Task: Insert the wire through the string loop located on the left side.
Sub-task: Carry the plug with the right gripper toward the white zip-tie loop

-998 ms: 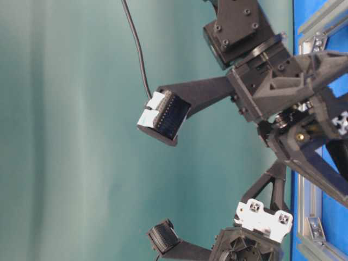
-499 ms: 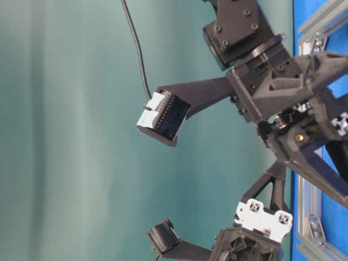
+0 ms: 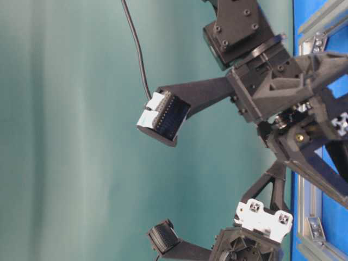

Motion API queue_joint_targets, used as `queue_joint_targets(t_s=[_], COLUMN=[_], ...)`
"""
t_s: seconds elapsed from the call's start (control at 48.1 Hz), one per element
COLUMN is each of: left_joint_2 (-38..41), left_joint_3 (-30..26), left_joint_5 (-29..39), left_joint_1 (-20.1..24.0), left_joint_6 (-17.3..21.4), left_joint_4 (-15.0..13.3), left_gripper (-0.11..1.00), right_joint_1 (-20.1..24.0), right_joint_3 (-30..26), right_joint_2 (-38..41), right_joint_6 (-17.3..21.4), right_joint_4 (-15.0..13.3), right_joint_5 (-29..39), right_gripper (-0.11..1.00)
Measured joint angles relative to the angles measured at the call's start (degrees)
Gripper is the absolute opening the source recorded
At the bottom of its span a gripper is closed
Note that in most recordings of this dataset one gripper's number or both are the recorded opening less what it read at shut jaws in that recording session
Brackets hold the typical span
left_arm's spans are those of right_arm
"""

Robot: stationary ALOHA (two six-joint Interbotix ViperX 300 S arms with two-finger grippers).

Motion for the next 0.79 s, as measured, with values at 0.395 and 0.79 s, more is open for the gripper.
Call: queue_joint_targets(t_s=[0.395,0.79], left_joint_2=[0.00,0.00], left_joint_3=[0.00,0.00], left_joint_5=[-0.09,0.00], left_joint_1=[0.00,0.00], left_joint_6=[0.00,0.00], left_joint_4=[0.00,0.09], left_gripper=[0.00,0.00], right_joint_1=[0.00,-0.53], right_joint_3=[-2.46,-9.67], right_joint_2=[2.29,8.09], right_joint_6=[0.00,0.00], right_joint_4=[0.00,0.00], right_joint_5=[0.00,0.00], right_gripper=[-0.04,-0.04])
